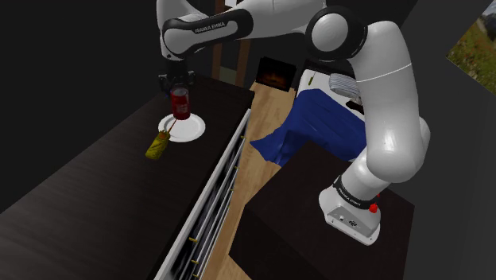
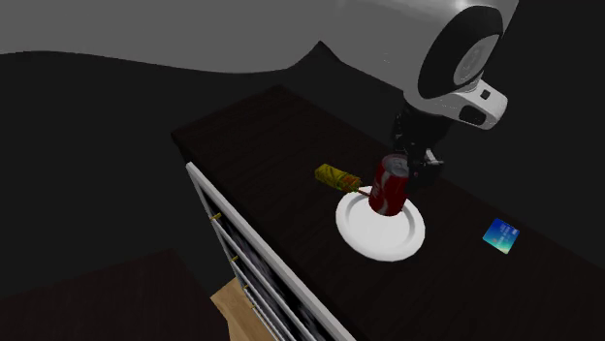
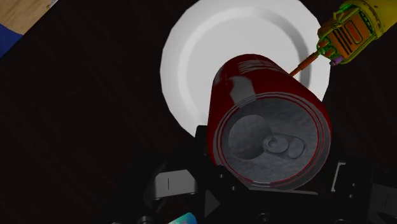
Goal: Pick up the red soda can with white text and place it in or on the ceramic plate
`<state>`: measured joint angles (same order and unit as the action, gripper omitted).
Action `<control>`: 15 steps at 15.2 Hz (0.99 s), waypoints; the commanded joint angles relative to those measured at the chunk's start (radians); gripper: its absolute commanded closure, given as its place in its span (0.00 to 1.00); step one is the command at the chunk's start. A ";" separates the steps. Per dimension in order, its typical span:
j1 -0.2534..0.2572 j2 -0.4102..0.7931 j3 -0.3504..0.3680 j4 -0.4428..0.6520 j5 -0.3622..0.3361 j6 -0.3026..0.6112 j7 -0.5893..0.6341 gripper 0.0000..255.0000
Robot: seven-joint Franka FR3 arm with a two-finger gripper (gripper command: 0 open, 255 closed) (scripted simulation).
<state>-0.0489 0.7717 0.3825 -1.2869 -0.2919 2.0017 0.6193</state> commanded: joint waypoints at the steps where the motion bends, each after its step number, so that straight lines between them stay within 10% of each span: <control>1: 0.000 0.010 -0.003 -0.011 -0.004 0.021 0.003 1.00; 15: 0.007 0.076 -0.020 -0.035 -0.025 0.110 0.014 1.00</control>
<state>-0.0431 0.8448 0.3616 -1.3166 -0.3179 2.1109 0.6334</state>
